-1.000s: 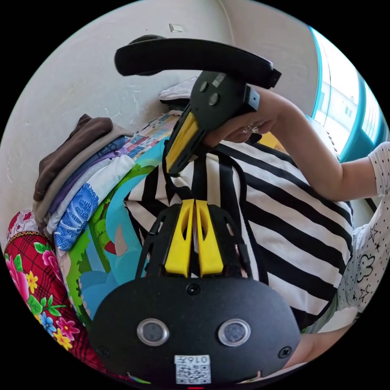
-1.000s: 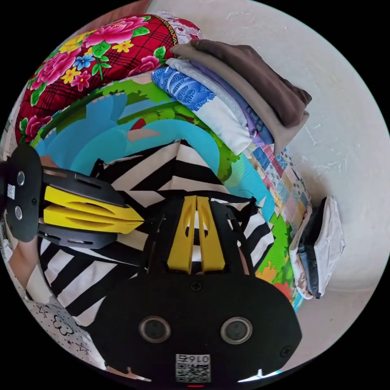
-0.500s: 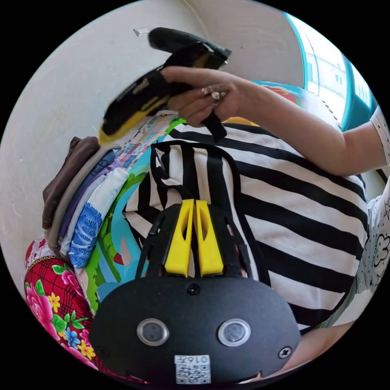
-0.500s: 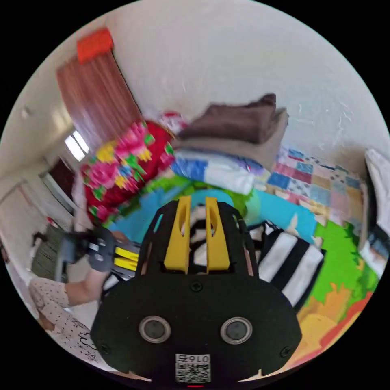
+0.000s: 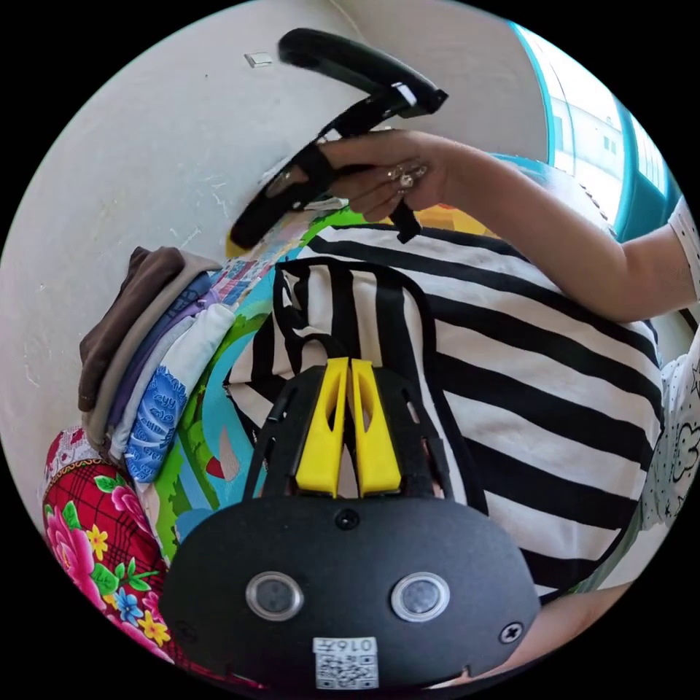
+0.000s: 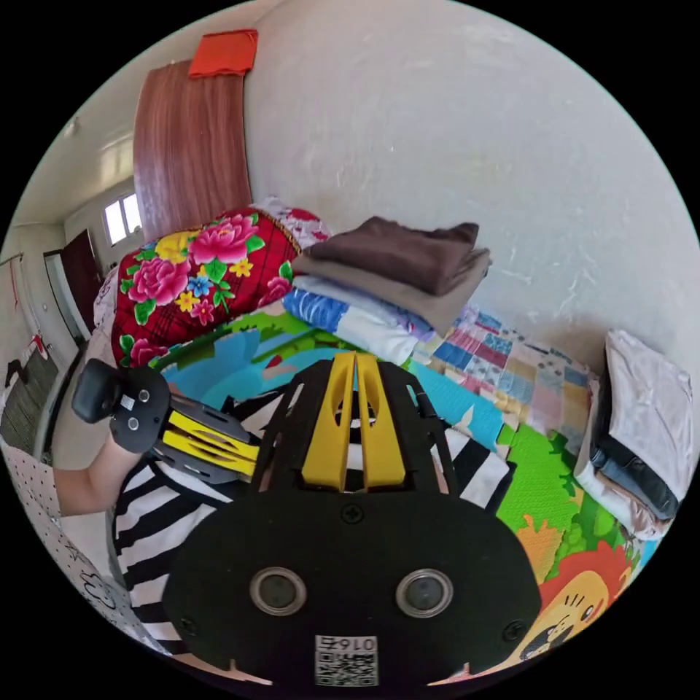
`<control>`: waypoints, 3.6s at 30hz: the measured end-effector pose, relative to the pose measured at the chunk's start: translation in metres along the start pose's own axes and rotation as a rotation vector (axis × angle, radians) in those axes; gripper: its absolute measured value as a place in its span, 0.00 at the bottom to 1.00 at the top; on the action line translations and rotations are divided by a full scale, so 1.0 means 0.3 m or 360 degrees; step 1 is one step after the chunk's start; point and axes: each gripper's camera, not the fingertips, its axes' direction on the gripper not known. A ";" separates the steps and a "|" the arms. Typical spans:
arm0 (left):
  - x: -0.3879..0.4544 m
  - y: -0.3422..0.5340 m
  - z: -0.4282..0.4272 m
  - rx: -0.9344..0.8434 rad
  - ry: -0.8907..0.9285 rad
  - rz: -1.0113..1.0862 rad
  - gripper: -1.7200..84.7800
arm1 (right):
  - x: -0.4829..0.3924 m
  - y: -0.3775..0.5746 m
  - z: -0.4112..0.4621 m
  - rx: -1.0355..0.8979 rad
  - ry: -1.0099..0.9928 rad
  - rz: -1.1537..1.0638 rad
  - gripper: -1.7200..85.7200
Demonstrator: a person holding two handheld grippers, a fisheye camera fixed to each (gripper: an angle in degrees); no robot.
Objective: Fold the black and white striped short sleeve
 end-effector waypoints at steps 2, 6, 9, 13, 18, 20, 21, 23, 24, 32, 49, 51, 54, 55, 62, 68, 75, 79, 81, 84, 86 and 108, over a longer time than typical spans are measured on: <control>0.014 -0.005 -0.004 0.0012 -0.0028 0.0037 0.01 | -0.050 -0.031 0.128 -0.0291 0.0040 -0.0033 0.06; 0.017 -0.012 0.004 -0.0018 -0.0040 0.0050 0.01 | -0.127 -0.052 0.300 -0.0746 0.0105 -0.0135 0.14; 0.000 -0.009 -0.002 -0.0004 -0.0032 0.0021 0.01 | -0.166 -0.075 0.348 -0.0840 0.0031 -0.0148 0.15; -0.024 -0.006 -0.015 0.0022 -0.0030 -0.0017 0.01 | -0.205 -0.103 0.385 -0.0875 0.0082 -0.0191 0.12; -0.063 0.003 -0.032 0.0031 -0.0068 -0.0056 0.01 | -0.205 -0.103 0.435 -0.0929 0.0281 -0.0239 0.05; -0.085 0.011 -0.045 0.0045 -0.0107 -0.0095 0.01 | -0.172 -0.123 0.392 -0.0808 0.0243 -0.0179 0.03; -0.107 0.021 -0.056 0.0051 -0.0147 -0.0139 0.01 | -0.160 -0.127 0.379 -0.0768 0.0231 -0.0155 0.03; -0.155 0.045 -0.080 0.0079 -0.0206 -0.0261 0.01 | -0.103 -0.146 0.323 -0.0526 0.0113 -0.0008 0.03; -0.197 0.068 -0.096 0.0099 -0.0225 -0.0379 0.01 | -0.087 -0.148 0.312 -0.0452 0.0064 0.0034 0.03; -0.424 0.185 -0.038 -0.0097 -0.0266 -0.1013 0.01 | 0.087 -0.108 0.574 -0.0245 -0.0345 0.0472 0.03; -0.123 -0.017 -0.134 -0.0064 0.0437 -0.0106 0.10 | 0.270 -0.069 0.415 -0.0820 -0.0115 0.0052 0.11; -0.033 -0.068 -0.135 -0.0091 0.0390 0.0036 0.11 | 0.292 -0.057 0.458 -0.0920 -0.0037 0.0077 0.12; 0.024 -0.109 -0.096 -0.0181 0.0303 0.0086 0.11 | 0.313 -0.046 0.515 -0.0988 -0.0004 0.0084 0.12; 0.029 -0.112 -0.084 -0.0211 0.0292 0.0094 0.11 | 0.320 -0.047 0.530 -0.0970 -0.0046 0.0092 0.12; 0.027 -0.121 -0.025 -0.0309 0.0357 0.0095 0.09 | 0.372 -0.023 0.578 -0.0937 -0.0073 0.0117 0.05; 0.044 -0.147 -0.027 -0.0310 0.0251 0.0143 0.10 | 0.473 0.004 0.488 -0.0557 -0.0302 0.0279 0.03; -0.017 -0.161 -0.022 -0.0318 0.0257 0.0064 0.11 | 0.613 0.082 0.497 -0.0269 -0.0614 0.0568 0.03; -0.064 -0.160 -0.020 -0.0328 0.0342 0.0026 0.09 | 0.644 0.129 0.547 -0.0271 -0.0679 0.0623 0.03; -0.108 -0.151 -0.021 -0.0313 0.0407 -0.0008 0.08 | 0.638 0.142 0.559 -0.0294 -0.0657 0.0598 0.03; -0.176 -0.136 -0.022 -0.0301 0.0472 -0.0081 0.06 | 0.630 0.165 0.570 -0.0295 -0.0666 0.0562 0.03; -0.212 -0.128 -0.028 -0.0289 0.0466 -0.0122 0.03 | 0.627 0.190 0.576 -0.0296 -0.0666 0.0547 0.03; -0.834 0.248 -0.163 -0.0132 0.0324 -0.1134 0.01 | 0.398 0.407 0.911 -0.0159 -0.0588 0.0803 0.09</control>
